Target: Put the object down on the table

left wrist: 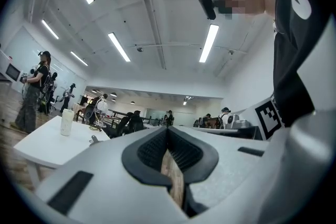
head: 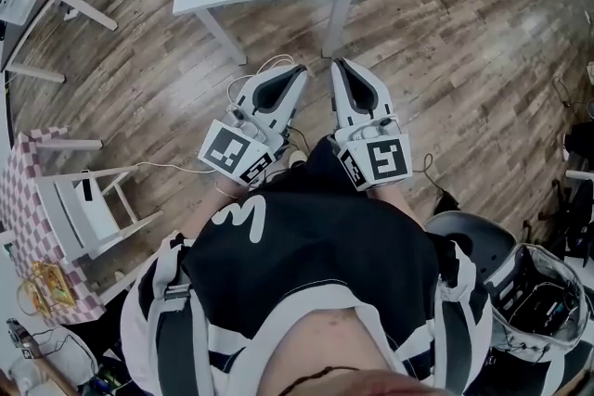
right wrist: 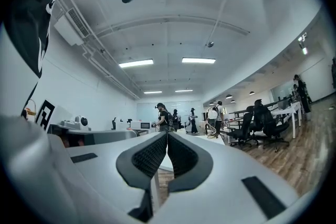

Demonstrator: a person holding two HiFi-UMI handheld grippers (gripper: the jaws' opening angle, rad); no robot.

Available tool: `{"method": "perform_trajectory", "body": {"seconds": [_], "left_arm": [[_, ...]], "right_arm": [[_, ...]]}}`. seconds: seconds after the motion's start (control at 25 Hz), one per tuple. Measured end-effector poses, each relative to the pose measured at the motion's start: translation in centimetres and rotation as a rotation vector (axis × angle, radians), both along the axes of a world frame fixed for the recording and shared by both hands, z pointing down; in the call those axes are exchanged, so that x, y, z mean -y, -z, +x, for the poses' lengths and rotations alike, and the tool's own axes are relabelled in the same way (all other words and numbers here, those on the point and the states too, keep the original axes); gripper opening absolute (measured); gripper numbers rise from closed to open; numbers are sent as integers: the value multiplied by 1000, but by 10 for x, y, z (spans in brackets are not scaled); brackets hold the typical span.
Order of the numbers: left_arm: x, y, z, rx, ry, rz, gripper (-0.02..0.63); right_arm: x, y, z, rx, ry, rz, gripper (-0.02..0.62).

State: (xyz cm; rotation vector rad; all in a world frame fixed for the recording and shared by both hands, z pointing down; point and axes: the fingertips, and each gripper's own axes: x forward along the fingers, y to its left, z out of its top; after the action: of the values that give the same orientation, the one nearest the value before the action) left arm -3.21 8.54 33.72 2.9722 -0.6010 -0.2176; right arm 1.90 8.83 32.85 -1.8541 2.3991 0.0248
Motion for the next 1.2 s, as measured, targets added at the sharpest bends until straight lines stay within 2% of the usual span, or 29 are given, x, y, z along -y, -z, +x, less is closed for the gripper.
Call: {"method": "perform_trajectory", "body": {"seconds": [0.44, 0.72, 1.2], "left_arm": [[-18, 9, 14, -19, -8, 1, 5], [-46, 10, 24, -22, -4, 5, 5], [-131, 14, 35, -12, 26, 24, 5]], "right_arm": [[-10, 3, -2, 3, 39, -2, 20], [-42, 8, 12, -8, 26, 8, 20], [-126, 14, 27, -22, 45, 13, 20]]}}
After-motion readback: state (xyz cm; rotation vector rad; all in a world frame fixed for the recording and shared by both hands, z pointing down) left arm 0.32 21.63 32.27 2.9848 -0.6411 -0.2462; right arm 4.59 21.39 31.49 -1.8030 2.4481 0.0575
